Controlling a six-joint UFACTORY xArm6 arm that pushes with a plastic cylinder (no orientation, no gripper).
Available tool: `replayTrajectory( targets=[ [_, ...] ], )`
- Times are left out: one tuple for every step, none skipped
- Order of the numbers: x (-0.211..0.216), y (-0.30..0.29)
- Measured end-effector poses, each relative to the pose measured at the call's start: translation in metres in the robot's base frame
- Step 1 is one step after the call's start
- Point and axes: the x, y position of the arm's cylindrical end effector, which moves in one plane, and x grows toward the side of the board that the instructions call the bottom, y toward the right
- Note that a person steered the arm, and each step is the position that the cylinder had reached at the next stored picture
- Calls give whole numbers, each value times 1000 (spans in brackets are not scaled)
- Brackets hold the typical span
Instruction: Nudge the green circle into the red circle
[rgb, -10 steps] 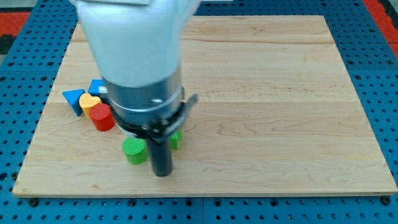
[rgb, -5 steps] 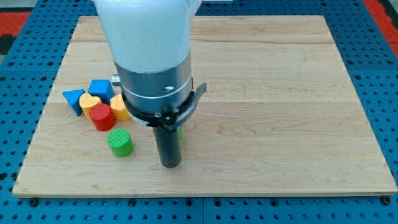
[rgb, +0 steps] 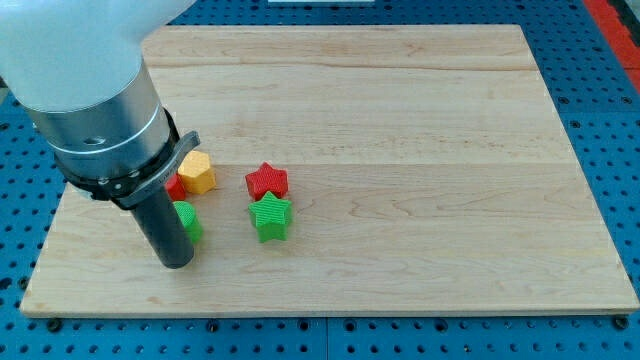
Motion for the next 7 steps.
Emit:
replayTrajectory(
  targets=[
    [0, 2],
    [0, 2],
    [6, 38],
    [-3, 96],
    [-14, 63],
    [-20, 29],
    [-26, -4]
  ],
)
